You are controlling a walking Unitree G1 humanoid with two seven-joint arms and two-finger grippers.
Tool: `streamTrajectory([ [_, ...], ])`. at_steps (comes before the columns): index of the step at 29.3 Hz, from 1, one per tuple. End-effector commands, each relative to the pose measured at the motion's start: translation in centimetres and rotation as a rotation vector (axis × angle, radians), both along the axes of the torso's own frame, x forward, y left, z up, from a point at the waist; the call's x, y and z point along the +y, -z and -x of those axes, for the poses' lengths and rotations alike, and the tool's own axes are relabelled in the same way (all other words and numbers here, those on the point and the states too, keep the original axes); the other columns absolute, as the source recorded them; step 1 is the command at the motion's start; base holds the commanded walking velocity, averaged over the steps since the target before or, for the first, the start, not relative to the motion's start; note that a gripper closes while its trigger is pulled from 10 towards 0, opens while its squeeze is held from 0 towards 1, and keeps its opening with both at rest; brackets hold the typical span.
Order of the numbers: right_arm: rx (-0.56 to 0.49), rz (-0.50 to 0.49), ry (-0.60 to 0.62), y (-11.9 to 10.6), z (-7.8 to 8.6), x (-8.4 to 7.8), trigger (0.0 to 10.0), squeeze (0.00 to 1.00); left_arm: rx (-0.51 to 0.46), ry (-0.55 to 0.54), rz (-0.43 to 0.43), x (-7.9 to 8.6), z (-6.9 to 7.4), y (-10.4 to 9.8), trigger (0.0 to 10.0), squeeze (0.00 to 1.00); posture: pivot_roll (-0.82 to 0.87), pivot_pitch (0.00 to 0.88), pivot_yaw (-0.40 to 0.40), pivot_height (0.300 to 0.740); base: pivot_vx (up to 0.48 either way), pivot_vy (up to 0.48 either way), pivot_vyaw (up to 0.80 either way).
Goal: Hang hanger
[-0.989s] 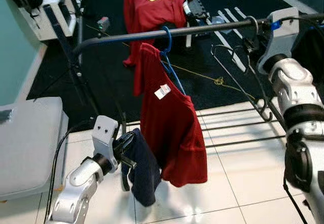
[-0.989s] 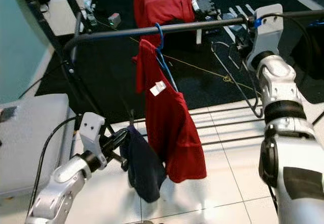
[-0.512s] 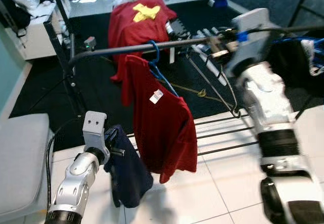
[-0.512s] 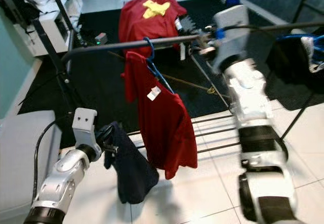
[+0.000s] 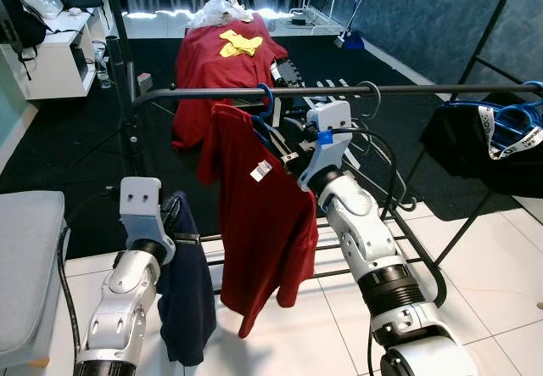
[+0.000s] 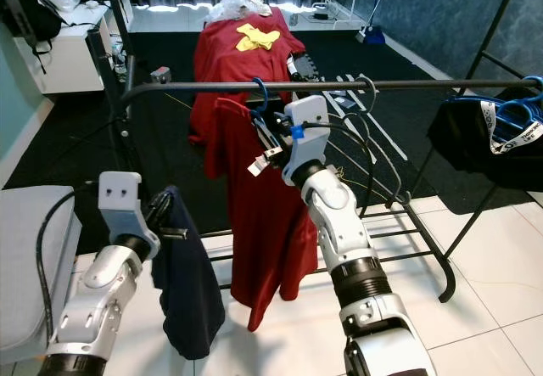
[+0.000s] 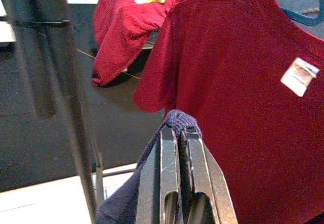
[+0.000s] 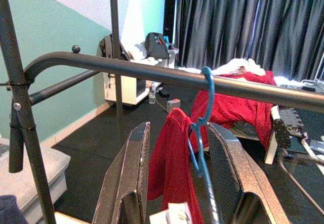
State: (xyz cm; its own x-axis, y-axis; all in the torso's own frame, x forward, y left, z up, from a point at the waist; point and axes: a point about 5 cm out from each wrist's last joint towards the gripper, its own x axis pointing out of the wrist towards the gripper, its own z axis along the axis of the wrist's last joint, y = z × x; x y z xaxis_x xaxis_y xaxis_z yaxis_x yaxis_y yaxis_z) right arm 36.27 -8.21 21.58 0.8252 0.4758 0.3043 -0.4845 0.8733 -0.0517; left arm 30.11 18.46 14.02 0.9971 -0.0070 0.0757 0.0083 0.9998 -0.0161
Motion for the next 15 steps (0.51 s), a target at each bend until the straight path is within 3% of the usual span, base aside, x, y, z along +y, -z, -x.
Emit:
streamTrajectory([
  [1, 0.05, -0.027, 0.023, 1.8, 0.1, -0.9, 10.0, 0.0, -0.031, 0.019, -0.013, -0.5, 0.0, -0.4, 10.0, 0.0, 0.07, 0.048, -0.073, 0.74, 0.0, 0.0, -0.8],
  [3, 0.05, -0.027, 0.023, 1.8, 0.1, -0.9, 10.0, 0.0, -0.031, 0.019, -0.013, -0.5, 0.0, -0.4, 10.0, 0.0, 0.07, 0.048, -0.073, 0.74, 0.0, 0.0, -0.8],
  [4, 0.088, -0.001, 0.021, 3.1, 0.7, -1.2, 10.0, 0.0, -0.018, 0.032, -0.021, -0.7, -0.1, 0.0, 10.0, 0.0, 0.05, 0.053, -0.055, 0.74, 0.0, 0.0, -0.8],
  [6, 0.088, -0.001, 0.021, 3.1, 0.7, -1.2, 10.0, 0.0, -0.018, 0.032, -0.021, -0.7, -0.1, 0.0, 10.0, 0.0, 0.05, 0.053, -0.055, 0.74, 0.0, 0.0, -0.8],
  [7, 0.123, 0.013, 0.024, 4.2, 1.5, -1.5, 10.0, 0.0, -0.012, 0.034, -0.033, -1.0, -0.2, 0.4, 10.0, 0.0, 0.04, 0.061, -0.046, 0.74, 0.0, 0.0, -0.8],
  [15, 0.157, 0.02, 0.055, 5.6, 2.6, -2.0, 10.0, 0.0, -0.02, 0.051, -0.023, -1.8, -0.4, 0.6, 10.0, 0.0, 0.03, 0.056, 0.0, 0.74, 0.0, 0.0, -0.8],
])
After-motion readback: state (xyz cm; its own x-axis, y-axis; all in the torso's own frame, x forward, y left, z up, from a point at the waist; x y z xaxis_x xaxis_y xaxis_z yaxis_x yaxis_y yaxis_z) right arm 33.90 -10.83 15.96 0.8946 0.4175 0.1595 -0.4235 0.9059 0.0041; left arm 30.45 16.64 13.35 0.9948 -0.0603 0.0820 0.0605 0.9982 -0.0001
